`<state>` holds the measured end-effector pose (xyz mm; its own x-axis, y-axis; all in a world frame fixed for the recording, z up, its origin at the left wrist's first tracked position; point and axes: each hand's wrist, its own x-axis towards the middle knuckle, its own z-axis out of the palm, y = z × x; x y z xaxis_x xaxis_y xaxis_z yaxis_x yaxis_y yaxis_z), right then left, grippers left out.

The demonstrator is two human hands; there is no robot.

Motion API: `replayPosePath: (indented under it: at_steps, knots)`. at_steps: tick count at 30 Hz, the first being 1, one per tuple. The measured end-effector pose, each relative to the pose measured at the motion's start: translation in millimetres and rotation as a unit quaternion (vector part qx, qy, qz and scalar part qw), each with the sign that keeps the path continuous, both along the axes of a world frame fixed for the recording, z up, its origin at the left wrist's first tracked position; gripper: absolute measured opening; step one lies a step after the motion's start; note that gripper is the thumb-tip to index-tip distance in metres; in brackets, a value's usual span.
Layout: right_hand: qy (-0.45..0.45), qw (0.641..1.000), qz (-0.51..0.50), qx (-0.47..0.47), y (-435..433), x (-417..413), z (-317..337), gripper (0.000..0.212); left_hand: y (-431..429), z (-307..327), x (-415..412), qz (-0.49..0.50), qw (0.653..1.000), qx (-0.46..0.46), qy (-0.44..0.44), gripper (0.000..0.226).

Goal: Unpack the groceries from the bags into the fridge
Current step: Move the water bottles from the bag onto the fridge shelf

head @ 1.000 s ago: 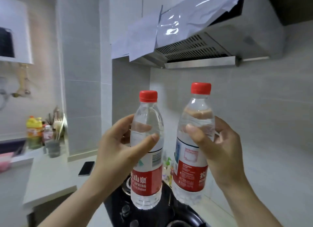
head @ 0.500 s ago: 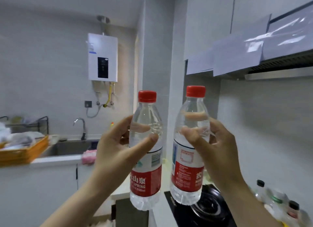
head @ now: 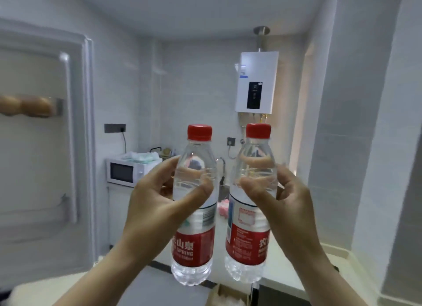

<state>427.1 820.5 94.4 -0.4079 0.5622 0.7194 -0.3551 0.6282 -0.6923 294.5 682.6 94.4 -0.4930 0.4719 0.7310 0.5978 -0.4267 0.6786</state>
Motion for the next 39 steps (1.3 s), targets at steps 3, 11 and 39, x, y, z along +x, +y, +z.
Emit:
replayPosePath:
  at_steps: [3, 11, 39]
  knots:
    - [-0.001, 0.997, 0.081, -0.001, 2, -43, 1, 0.038, -15, -4, -20, 0.062, 0.998, 0.001, -0.019, 0.051]
    - [0.005, 0.961, 0.278, -0.002, -13, -139, 0, 0.06, -66, -7, -43, 0.27, 0.961, -0.006, -0.055, 0.054]
    - [0.021, 0.804, 0.595, 0.007, -287, -177, 9, 0.042, -326, -2, 59, 0.614, 0.789, -0.01, -0.031, 0.053]
